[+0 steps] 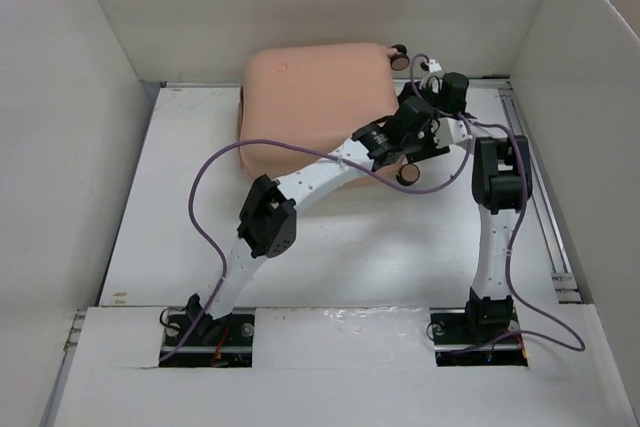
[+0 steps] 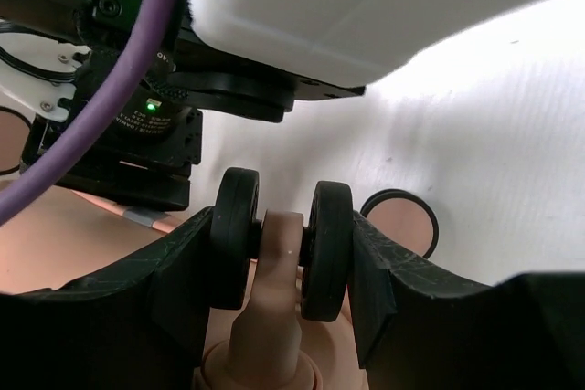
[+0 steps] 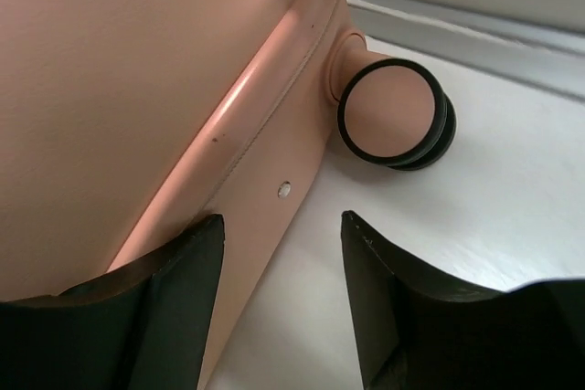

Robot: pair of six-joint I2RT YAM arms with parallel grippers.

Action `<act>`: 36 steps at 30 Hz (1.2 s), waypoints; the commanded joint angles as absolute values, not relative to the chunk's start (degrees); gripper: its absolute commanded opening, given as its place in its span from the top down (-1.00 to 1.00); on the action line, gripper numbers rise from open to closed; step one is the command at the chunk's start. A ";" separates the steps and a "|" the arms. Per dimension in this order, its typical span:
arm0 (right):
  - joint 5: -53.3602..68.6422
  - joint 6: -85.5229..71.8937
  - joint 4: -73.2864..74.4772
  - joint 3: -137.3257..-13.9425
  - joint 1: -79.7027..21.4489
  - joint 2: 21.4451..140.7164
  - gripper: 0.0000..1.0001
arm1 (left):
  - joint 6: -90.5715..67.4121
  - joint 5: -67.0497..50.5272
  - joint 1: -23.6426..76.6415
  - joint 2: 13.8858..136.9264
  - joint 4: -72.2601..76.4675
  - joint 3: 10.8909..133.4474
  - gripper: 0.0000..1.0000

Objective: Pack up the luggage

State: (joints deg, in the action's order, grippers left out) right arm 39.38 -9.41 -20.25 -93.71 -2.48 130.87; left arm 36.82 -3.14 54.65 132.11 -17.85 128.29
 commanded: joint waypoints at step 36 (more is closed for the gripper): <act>21.80 -11.16 -84.28 -24.26 -13.97 100.36 -0.02 | 25.14 2.02 46.14 123.31 -16.52 126.91 1.00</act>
State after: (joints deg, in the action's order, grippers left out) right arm 27.88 -14.66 -73.71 -24.43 -13.61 100.44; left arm 30.30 -1.93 49.41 129.73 -18.20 126.32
